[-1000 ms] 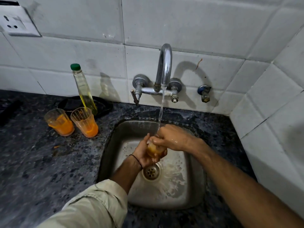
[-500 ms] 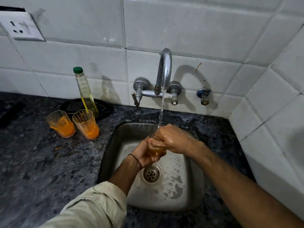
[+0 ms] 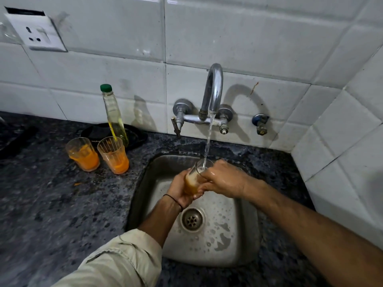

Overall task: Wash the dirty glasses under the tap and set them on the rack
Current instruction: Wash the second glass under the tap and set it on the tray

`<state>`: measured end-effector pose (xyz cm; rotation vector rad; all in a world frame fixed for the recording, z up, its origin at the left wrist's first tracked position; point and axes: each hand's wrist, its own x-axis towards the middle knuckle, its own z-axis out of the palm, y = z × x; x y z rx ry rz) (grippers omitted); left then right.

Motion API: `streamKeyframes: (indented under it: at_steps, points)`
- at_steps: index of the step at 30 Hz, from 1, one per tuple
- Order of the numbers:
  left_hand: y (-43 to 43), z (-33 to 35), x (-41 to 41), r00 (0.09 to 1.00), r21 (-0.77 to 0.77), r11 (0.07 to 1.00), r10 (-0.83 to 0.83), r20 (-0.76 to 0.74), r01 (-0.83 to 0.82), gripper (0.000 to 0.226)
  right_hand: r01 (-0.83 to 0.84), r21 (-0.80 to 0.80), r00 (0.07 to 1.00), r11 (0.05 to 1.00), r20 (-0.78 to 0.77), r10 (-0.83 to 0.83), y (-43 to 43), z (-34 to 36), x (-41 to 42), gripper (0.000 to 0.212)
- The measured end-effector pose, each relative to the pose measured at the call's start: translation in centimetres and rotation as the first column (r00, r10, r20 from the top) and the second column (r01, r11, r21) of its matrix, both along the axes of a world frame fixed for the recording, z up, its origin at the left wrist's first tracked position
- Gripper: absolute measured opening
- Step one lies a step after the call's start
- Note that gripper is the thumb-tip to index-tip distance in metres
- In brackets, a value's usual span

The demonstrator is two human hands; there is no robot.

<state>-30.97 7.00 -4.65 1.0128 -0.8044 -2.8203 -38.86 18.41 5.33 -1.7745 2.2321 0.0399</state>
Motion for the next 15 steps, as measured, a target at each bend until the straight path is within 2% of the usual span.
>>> streamKeyframes:
  at_steps: [2,3,4,5,6,7,8,9,10,11,13,14,15]
  points:
    - [0.9,0.6,-0.4,0.984,-0.011,0.984,0.177,0.009,-0.177,0.040,0.096,-0.190,0.993,0.977,-0.055,-0.108,0.1,-0.7,1.2,0.011]
    - [1.4,0.8,-0.6,0.960,-0.008,0.961,0.276,0.046,-0.276,0.037,0.215,-0.319,0.976,0.923,0.037,-0.215,-0.1,-1.1,2.1,0.012]
    - [1.7,0.9,-0.8,0.925,-0.019,0.929,0.369,0.088,-0.368,0.032,0.390,-0.415,0.920,0.822,0.204,-0.334,-0.6,-1.3,3.2,0.012]
    - [2.1,1.0,-1.0,0.891,-0.063,0.899,0.438,0.120,-0.434,0.027,0.574,-0.440,0.816,0.690,0.376,-0.439,-1.3,-1.5,4.2,0.009]
    - [2.3,1.3,-1.1,0.870,-0.119,0.879,0.475,0.136,-0.462,0.022,0.731,-0.401,0.679,0.552,0.511,-0.528,-2.1,-1.8,5.0,0.007]
    - [2.5,1.4,-1.1,0.860,-0.172,0.870,0.488,0.150,-0.463,0.020,0.818,-0.361,0.573,0.449,0.587,-0.572,-2.7,-2.0,5.5,0.011]
    - [2.4,1.3,-1.1,0.856,-0.201,0.865,0.492,0.157,-0.460,0.020,0.846,-0.333,0.530,0.417,0.617,-0.582,-3.0,-2.5,5.4,0.012]
    - [2.2,1.1,-0.9,0.858,-0.212,0.866,0.488,0.159,-0.453,0.020,0.835,-0.316,0.540,0.451,0.627,-0.561,-3.0,-2.9,5.3,0.009]
    - [1.8,0.8,-0.6,0.868,-0.201,0.874,0.473,0.151,-0.441,0.021,0.790,-0.297,0.586,0.537,0.626,-0.515,-2.7,-2.9,5.1,0.006]
    - [1.4,0.5,-0.2,0.890,-0.166,0.895,0.437,0.129,-0.415,0.023,0.696,-0.287,0.674,0.658,0.577,-0.461,-2.0,-2.9,4.6,0.004]
    - [0.6,-0.4,0.4,0.944,-0.105,0.947,0.315,0.099,-0.305,0.026,0.317,-0.219,0.928,0.923,0.271,-0.255,-0.2,-2.2,2.8,0.010]
    - [0.1,-0.8,0.7,0.966,-0.112,0.967,0.242,0.095,-0.231,0.027,0.076,-0.110,0.994,0.991,0.082,-0.067,0.6,-1.6,1.9,0.020]
    - [-0.2,-1.0,0.9,0.981,-0.142,0.978,0.168,0.102,-0.152,0.029,-0.132,0.014,0.988,0.991,-0.077,0.132,1.3,-0.7,1.1,0.034]
